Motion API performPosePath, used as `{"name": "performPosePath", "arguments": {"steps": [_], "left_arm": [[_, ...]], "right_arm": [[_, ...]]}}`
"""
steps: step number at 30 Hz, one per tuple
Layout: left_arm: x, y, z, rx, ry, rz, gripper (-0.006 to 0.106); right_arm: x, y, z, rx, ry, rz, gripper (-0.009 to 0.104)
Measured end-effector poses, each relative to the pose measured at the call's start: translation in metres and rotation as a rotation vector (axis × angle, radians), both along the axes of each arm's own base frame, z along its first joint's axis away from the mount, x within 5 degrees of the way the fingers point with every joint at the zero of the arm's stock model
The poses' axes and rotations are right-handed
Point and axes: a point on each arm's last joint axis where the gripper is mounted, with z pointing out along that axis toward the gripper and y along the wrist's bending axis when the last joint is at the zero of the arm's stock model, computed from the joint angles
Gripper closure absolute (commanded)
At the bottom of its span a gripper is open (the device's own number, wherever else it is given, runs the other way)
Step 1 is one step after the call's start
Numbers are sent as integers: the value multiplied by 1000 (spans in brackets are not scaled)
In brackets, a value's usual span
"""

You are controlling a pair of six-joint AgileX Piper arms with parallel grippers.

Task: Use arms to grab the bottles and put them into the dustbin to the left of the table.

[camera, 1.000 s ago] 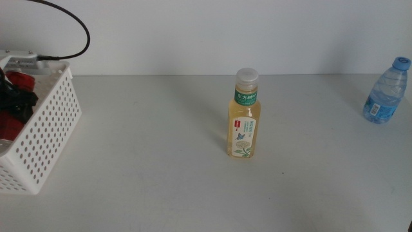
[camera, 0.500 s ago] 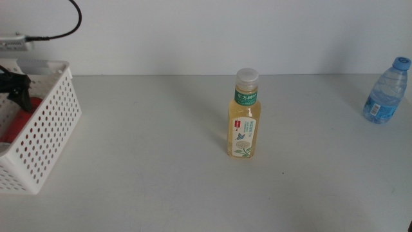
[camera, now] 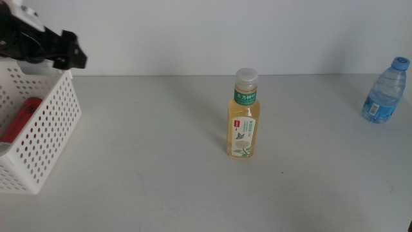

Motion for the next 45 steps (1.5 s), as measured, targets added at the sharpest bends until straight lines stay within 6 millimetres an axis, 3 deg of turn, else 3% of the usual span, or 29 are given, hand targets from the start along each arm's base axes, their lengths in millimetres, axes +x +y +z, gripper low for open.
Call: {"name": "performPosePath", "arguments": {"steps": [5,9,14,20,29,45], "left_arm": [[-49,-57,0,-68,-217,-134,10],[-82,-83,-4,-116,-332,-217,10],[-108,-110,-28,-145,-329,-321,10],[-132,-137,-70,-241,-496,-391,10],[-123,-152,-120,-338,-464,-368,10],[-106,-166,-151,-357,-464,-372,10]], "right_arm": [[0,0,0,0,0,0,25],[0,0,0,0,0,0,25],[0,0,0,0,0,0,25],[0,0,0,0,0,0,25],[0,0,0,0,0,0,25],[0,0,0,0,0,0,25]]}}
